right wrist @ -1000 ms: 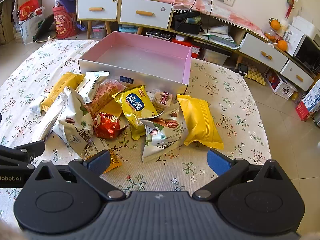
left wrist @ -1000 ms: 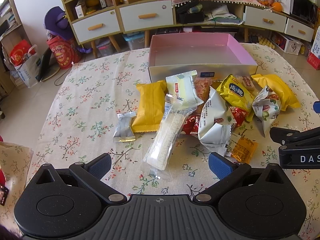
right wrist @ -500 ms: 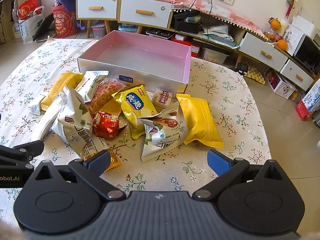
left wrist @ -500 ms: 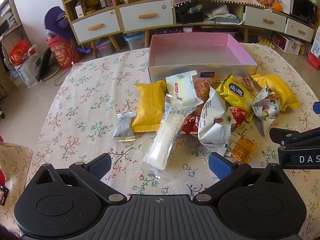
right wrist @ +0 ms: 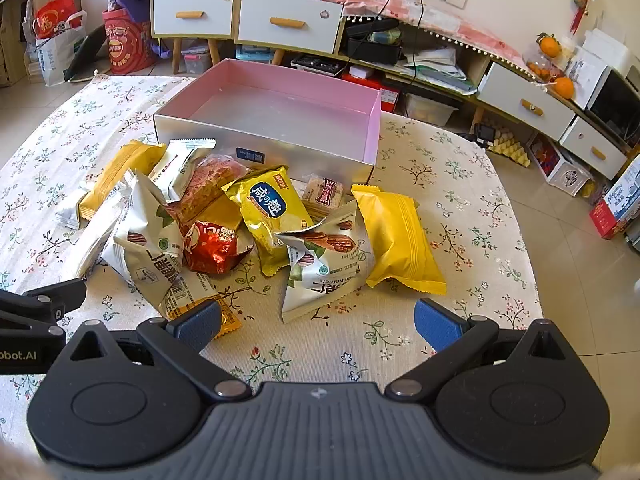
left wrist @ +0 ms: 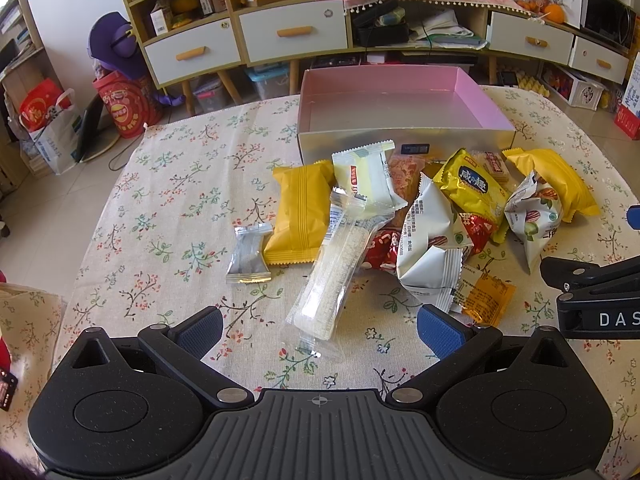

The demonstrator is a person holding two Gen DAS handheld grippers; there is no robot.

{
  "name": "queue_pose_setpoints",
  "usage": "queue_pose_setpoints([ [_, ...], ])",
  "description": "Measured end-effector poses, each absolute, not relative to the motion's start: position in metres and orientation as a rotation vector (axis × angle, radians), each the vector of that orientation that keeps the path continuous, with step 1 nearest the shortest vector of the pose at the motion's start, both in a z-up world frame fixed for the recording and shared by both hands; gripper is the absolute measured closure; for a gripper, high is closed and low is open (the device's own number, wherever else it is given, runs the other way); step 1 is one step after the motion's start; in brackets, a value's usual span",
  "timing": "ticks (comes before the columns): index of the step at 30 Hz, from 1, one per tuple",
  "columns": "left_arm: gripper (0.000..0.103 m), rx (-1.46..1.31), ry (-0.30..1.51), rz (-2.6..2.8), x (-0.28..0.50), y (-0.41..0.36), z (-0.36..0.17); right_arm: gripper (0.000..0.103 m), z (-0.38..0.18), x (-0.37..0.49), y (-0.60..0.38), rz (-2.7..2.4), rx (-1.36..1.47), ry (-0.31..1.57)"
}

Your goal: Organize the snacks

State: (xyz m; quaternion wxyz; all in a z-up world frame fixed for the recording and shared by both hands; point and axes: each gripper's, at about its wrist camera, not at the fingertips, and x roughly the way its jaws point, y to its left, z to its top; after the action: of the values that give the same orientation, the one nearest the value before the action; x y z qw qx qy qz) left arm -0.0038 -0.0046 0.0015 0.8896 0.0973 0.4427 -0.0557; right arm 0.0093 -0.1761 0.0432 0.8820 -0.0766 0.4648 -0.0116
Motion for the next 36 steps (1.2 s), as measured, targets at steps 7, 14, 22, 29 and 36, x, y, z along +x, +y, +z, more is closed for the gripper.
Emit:
queue_pose_setpoints([
  [7,0.0,0.199,0.922,-0.119,-0.004,-0.007,0.002,0.0,0.045,0.009,-0.177,-0.024,-0.15,0.971],
  [14,0.0,0.209,0.92,-0.137,0.001,-0.011,0.002,0.0,0.042,0.013,-0.177,-0.007,-0.173,1.012],
  [22,0.0,0.219,0.925,-0.163,0.009,-0.015,0.008,0.0,0.045,0.02,-0.182,0.016,-0.152,1.045],
  [29,0.0,0.213,0.923,-0.194,0.025,-0.012,0.019,0.001,0.058,0.031,-0.188,0.05,-0.124,1.041],
  [36,0.001,0.164,0.957,-0.212,0.055,0.01,0.014,0.005,0.066,0.054,-0.2,0.099,-0.034,1.043],
])
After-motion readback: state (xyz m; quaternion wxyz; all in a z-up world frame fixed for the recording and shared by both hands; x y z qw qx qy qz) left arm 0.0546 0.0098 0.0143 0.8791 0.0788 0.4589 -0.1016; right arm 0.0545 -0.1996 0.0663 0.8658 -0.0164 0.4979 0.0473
